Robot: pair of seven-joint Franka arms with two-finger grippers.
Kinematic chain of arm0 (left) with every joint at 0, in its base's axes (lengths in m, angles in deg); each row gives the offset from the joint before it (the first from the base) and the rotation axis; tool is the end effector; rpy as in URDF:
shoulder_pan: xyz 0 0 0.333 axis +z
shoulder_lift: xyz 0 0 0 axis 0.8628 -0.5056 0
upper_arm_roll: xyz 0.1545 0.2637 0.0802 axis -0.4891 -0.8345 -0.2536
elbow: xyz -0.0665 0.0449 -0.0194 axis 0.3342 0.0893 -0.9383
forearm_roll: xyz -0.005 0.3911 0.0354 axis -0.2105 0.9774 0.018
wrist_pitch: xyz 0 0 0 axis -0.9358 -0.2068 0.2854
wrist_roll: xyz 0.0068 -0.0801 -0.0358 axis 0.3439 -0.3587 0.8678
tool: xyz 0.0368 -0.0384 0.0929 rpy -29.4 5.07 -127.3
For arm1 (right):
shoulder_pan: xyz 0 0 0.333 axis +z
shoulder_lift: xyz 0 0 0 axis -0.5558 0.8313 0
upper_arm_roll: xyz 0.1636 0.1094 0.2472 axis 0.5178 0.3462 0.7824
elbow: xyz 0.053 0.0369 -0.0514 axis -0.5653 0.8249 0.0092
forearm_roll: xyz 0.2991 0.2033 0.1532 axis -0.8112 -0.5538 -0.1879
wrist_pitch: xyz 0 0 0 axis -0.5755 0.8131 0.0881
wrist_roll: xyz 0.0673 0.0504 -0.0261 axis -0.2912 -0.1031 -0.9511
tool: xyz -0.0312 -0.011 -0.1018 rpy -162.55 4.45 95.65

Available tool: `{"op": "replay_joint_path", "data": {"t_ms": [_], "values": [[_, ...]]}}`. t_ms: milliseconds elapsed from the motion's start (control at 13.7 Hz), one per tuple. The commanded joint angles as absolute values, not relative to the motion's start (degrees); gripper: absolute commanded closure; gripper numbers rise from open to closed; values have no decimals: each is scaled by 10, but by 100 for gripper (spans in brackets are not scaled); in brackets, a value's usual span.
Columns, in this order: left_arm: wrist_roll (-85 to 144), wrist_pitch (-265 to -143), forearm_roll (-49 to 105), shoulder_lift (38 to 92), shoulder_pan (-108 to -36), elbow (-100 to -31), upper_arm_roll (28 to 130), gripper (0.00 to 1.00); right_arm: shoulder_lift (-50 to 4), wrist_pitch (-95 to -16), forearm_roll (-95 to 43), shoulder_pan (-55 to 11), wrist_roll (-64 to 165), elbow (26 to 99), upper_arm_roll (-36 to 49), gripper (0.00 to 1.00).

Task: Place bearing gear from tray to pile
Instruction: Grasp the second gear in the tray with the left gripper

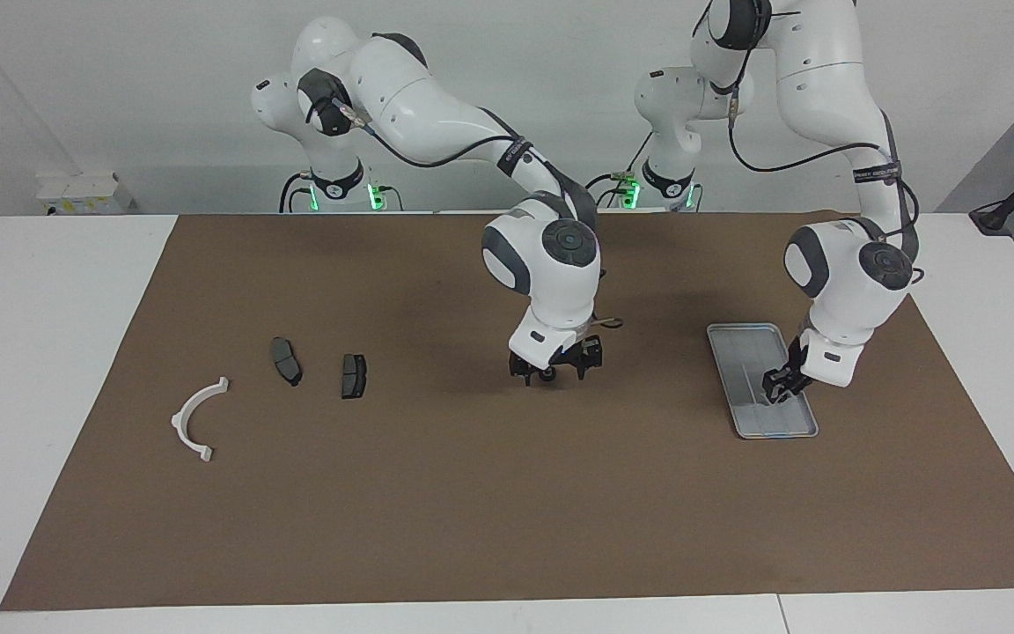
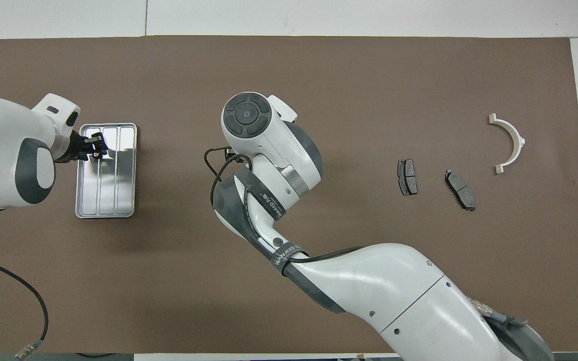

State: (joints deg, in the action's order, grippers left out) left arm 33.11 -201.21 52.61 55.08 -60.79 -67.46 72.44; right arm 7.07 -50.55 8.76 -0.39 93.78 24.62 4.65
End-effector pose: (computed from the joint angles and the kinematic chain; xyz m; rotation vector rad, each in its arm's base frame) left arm 0.6215 0.0234 0.3050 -3.1079 -0.3838 -0.0953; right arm 0.6101 0.4576 0.3324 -3.1214 -0.1040 -0.0365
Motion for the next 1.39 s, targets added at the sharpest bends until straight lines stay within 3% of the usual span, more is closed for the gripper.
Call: {"op": "replay_joint_path", "data": {"t_ms": [0,146,220,366,439,805,1317], "values": [[339,-2032,530,547,-601,-683,729,50,63,-520,93,-5,959,271,48,1],[339,-2033,530,547,-602,-684,729,50,61,-532,93,-3,960,291,49,1],[338,-2033,530,547,-602,-685,729,56,60,-535,92,-3,960,300,49,1],[339,-2033,529,547,-602,-689,729,80,59,-532,85,-4,961,304,49,1],[339,-2029,530,547,-602,-689,729,100,57,-528,83,-4,963,304,50,1],[335,-1924,529,554,-603,-629,728,100,56,-533,80,-2,964,310,51,1],[332,-1759,529,685,-609,-627,729,100,43,-565,63,-3,963,349,51,1]]}}
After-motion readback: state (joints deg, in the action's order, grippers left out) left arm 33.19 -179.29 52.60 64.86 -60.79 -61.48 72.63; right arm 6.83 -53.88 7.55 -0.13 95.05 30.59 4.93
